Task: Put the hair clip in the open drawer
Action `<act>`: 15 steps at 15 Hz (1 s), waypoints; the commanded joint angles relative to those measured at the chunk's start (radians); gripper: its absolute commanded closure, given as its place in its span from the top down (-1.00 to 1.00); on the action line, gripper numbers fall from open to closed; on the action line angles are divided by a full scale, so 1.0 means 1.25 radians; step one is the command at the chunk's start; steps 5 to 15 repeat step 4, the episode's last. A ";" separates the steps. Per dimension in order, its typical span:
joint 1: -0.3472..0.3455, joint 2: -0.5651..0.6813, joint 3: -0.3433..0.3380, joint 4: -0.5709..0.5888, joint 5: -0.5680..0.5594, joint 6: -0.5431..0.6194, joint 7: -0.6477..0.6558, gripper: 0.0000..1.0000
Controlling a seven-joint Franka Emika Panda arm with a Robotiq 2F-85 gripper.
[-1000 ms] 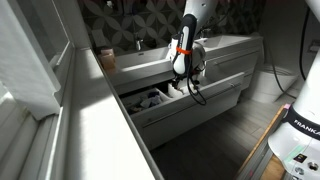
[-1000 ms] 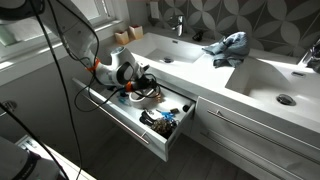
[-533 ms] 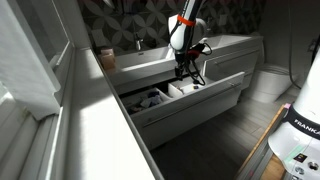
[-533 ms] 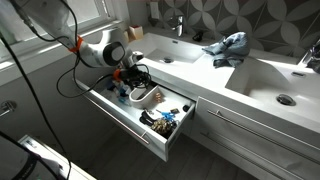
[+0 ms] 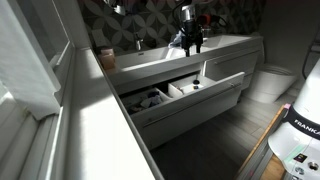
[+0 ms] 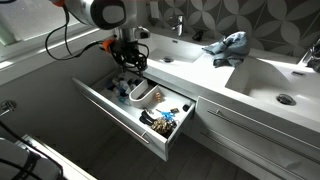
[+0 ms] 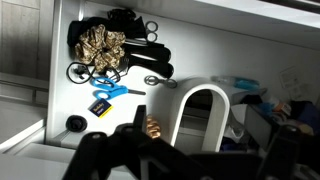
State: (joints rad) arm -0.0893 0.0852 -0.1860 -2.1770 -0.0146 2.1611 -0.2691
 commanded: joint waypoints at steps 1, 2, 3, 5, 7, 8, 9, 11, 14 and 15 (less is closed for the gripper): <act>-0.056 -0.056 0.000 0.009 0.127 0.003 -0.075 1.00; -0.042 -0.023 0.011 0.018 0.060 -0.017 -0.018 1.00; -0.052 -0.034 0.007 0.021 0.085 -0.012 -0.041 1.00; -0.058 -0.042 0.004 0.021 0.096 -0.011 -0.053 1.00; -0.058 -0.042 0.004 0.021 0.096 -0.011 -0.053 1.00; -0.058 -0.042 0.004 0.021 0.096 -0.011 -0.053 1.00; -0.058 -0.042 0.004 0.021 0.096 -0.011 -0.053 1.00; -0.058 -0.042 0.004 0.021 0.096 -0.011 -0.053 1.00; -0.058 -0.042 0.004 0.021 0.096 -0.011 -0.053 1.00; -0.058 -0.042 0.004 0.021 0.096 -0.011 -0.053 1.00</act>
